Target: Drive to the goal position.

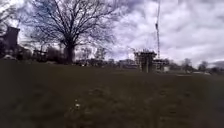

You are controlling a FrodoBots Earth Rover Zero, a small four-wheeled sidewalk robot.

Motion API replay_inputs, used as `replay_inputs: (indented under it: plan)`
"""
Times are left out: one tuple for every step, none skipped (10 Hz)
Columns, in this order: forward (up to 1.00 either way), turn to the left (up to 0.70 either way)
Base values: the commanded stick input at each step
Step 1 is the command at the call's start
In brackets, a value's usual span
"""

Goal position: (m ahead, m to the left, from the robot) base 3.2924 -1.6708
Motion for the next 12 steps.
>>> replay_inputs:
  plan:
    - [0.70, 0.00]
    - [0.70, 0.00]
    - [0.70, 0.00]
    - [0.70, 0.00]
    - [0.70, 0.00]
    - [0.70, 0.00]
    - [0.70, 0.00]
    - [0.70, 0.00]
    - [0.70, 0.00]
    - [0.70, 0.00]
    - [0.70, 0.00]
    - [0.70, 0.00]
